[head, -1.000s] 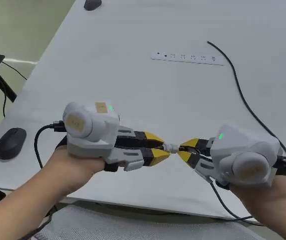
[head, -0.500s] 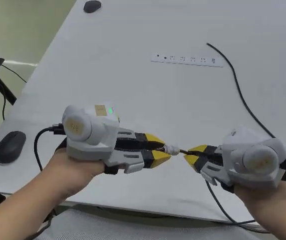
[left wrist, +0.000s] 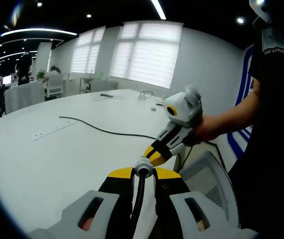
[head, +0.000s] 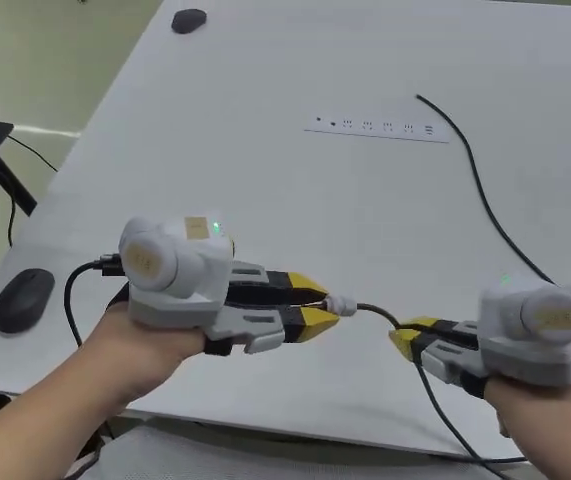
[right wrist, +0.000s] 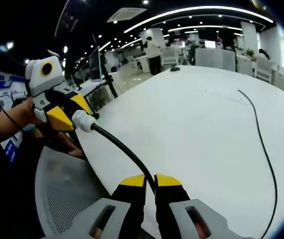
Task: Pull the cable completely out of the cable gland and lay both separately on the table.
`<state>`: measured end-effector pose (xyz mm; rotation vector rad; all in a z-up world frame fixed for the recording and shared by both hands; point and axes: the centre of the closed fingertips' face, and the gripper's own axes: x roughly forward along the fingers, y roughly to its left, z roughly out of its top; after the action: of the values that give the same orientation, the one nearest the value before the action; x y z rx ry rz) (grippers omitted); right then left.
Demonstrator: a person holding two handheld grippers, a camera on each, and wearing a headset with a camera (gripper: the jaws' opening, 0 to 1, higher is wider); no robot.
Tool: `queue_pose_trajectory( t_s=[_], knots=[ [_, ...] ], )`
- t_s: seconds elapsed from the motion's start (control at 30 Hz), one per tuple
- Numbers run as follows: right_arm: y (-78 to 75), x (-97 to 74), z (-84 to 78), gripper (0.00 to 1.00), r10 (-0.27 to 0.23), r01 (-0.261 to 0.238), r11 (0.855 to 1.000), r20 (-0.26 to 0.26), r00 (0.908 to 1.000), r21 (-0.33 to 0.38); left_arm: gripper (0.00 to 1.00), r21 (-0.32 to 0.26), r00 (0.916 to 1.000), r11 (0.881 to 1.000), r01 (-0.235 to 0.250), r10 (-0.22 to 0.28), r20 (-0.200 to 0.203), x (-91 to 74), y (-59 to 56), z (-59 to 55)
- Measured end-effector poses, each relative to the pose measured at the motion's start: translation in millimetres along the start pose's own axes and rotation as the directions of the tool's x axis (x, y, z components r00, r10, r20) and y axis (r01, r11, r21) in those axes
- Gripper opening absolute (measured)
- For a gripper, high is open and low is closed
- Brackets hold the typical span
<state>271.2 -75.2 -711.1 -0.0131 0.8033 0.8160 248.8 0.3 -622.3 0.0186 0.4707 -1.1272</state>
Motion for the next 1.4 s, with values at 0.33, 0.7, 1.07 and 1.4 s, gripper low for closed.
queue_pose_trajectory(
  t_s=[0.33, 0.7, 1.07, 1.4],
  knots=[
    [-23.4, 4.3, -36.5, 0.01, -0.022, 0.039, 0.968, -0.072, 0.9972, 0.250, 0.15, 0.002, 1.0000, 1.000, 0.000, 0.000, 0.007, -1.2, -1.6, 0.6],
    [-29.4, 7.2, -52.2, 0.01, -0.014, 0.057, 0.924, -0.115, 0.9933, 0.379, 0.15, -0.001, 0.9999, 1.000, 0.002, -0.002, 0.015, -0.1, -2.8, 1.9],
    [-21.5, 3.3, -49.0, 0.03, -0.019, 0.046, 0.944, -0.087, 0.9961, 0.328, 0.15, -0.017, 0.9998, 1.000, -0.006, 0.007, 0.020, -1.5, 0.8, 2.9],
    [-21.9, 2.8, -47.9, 0.04, -0.022, 0.050, 0.962, -0.106, 0.9941, 0.268, 0.15, -0.026, 0.9995, 1.000, -0.014, 0.015, 0.029, -1.0, 3.6, 6.9]
  ],
)
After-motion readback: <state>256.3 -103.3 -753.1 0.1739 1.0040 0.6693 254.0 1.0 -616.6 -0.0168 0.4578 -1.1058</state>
